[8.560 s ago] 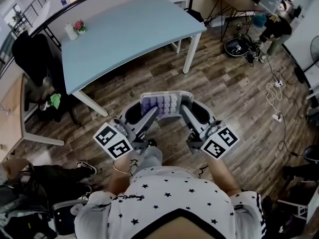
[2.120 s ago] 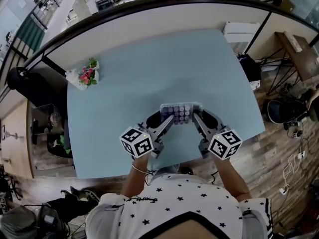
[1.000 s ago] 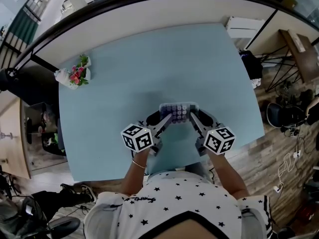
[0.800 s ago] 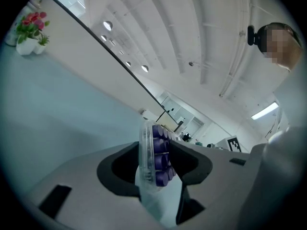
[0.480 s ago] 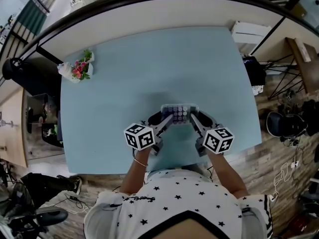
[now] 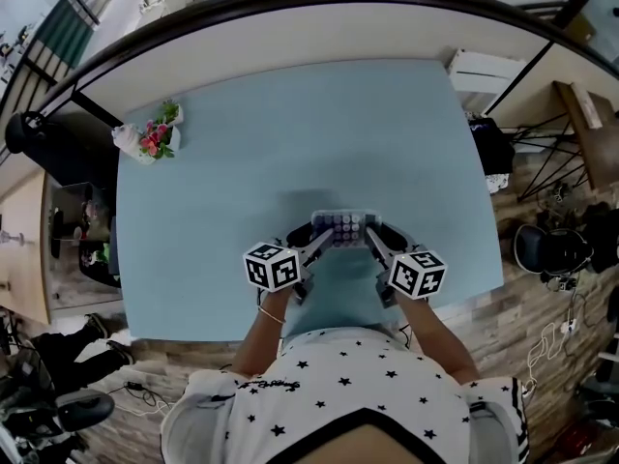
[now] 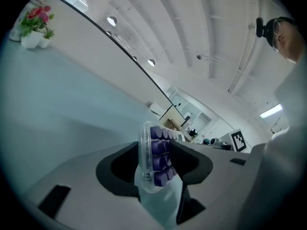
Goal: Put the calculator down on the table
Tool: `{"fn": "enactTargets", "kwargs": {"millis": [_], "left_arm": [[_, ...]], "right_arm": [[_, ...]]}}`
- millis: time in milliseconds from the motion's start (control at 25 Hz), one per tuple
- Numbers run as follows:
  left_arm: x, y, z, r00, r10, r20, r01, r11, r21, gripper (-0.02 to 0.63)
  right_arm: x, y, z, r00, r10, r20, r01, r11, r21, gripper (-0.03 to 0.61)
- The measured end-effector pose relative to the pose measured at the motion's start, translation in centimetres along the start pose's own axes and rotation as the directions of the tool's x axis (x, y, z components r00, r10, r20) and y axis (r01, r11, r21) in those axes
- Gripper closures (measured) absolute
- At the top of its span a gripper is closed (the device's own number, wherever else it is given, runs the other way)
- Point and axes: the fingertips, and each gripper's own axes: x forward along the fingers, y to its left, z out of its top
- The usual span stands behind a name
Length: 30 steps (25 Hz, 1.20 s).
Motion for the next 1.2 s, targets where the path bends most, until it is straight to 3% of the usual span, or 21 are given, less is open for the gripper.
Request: {"fn": "enactTargets", "kwargs": {"millis": [520, 1200], "left_arm": [[0.9, 1.1, -1.4, 0.997, 0.056, -0.062, -0.057, 0.998, -0.027, 0.404], [1.6, 2.7, -3.0, 0.98, 0.148, -0.132, -0.151, 0.988, -0.011, 0.402]], "right_arm": [[0.8, -1.4, -1.5, 0.999, -0.007, -0.049, 0.009, 0.998, 0.054, 0.465], [1.6, -2.6, -2.8, 0.992, -0.028, -0.122, 0.032, 0.999, 0.028, 0.466]]}}
